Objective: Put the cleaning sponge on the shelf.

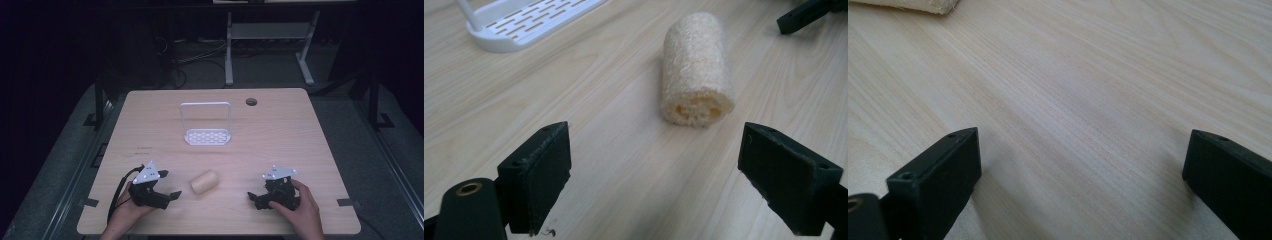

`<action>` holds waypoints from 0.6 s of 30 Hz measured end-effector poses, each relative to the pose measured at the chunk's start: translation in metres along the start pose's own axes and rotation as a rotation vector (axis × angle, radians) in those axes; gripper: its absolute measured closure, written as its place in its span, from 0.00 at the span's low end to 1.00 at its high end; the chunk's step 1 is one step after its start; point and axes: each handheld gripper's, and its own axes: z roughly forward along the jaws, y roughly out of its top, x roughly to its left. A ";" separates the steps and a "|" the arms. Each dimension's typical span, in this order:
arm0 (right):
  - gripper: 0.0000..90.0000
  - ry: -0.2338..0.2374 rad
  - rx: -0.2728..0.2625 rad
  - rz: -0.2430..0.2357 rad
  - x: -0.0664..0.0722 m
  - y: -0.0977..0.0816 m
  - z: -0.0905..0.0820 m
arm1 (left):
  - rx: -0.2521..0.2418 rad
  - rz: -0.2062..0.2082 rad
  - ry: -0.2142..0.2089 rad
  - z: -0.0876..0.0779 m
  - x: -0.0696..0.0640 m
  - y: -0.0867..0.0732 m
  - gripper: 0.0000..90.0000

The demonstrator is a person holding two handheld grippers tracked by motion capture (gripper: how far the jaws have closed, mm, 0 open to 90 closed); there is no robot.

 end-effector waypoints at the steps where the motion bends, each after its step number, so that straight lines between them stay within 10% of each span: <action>1: 0.02 0.000 0.000 0.000 0.000 0.000 0.000 | 0.000 0.001 -0.003 0.001 -0.001 0.001 0.15; 18: 0.02 0.000 -0.001 0.001 0.000 0.000 0.000 | -0.002 0.038 -0.052 0.019 -0.011 0.019 0.15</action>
